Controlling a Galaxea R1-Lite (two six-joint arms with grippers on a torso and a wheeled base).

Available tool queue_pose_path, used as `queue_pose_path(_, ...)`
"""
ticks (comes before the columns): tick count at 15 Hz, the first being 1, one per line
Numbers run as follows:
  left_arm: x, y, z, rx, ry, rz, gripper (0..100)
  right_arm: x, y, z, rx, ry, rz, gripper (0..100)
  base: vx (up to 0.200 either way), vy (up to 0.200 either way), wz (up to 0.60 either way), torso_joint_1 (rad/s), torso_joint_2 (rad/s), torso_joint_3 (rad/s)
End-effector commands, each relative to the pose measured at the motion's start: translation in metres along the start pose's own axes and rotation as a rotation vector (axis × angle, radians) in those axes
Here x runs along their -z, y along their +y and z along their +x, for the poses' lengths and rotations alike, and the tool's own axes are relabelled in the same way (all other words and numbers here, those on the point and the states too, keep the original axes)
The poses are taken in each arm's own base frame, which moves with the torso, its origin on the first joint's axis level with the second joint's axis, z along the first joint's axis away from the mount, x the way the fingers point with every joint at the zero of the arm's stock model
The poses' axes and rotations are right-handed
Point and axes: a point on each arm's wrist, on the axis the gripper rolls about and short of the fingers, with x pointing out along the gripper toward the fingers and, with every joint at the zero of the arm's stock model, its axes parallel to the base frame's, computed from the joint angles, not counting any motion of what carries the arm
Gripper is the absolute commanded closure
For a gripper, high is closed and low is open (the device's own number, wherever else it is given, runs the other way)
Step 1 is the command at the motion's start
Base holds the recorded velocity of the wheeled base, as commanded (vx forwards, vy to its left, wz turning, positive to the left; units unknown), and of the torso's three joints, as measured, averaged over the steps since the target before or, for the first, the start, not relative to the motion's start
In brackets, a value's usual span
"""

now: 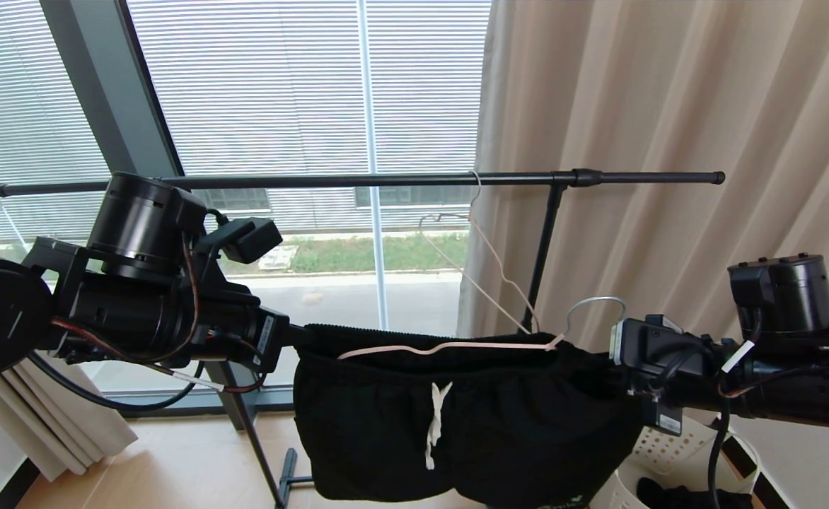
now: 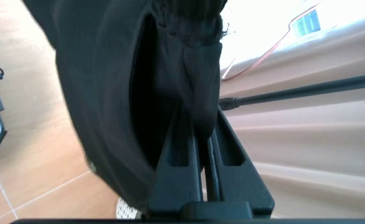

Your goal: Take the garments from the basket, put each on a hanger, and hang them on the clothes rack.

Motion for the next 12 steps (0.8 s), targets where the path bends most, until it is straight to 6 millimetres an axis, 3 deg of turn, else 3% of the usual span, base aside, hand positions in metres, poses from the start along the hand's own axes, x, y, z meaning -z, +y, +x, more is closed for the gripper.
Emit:
queue_pose_path(1, -0.004, -0.005, -0.001, -0.004, -0.012, 0.017, 100, 0.003, 0.004, 0.004, -0.021, 0.011, 0.003, 100, 0.0, 0.0, 0.0, 0.0, 0.0, 0.0)
queue_pose_path(6, -0.008, -0.012, 0.005, -0.009, -0.006, 0.062, 100, 0.007, 0.004, 0.015, -0.03, 0.053, 0.01, 100, 0.0, 0.0, 0.0, 0.0, 0.0, 0.0)
queue_pose_path(12, -0.016, -0.024, 0.03, -0.082, 0.044, 0.122, 100, 0.01, 0.003, 0.026, -0.01, 0.114, 0.009, 100, 0.0, 0.0, 0.0, 0.0, 0.0, 0.0)
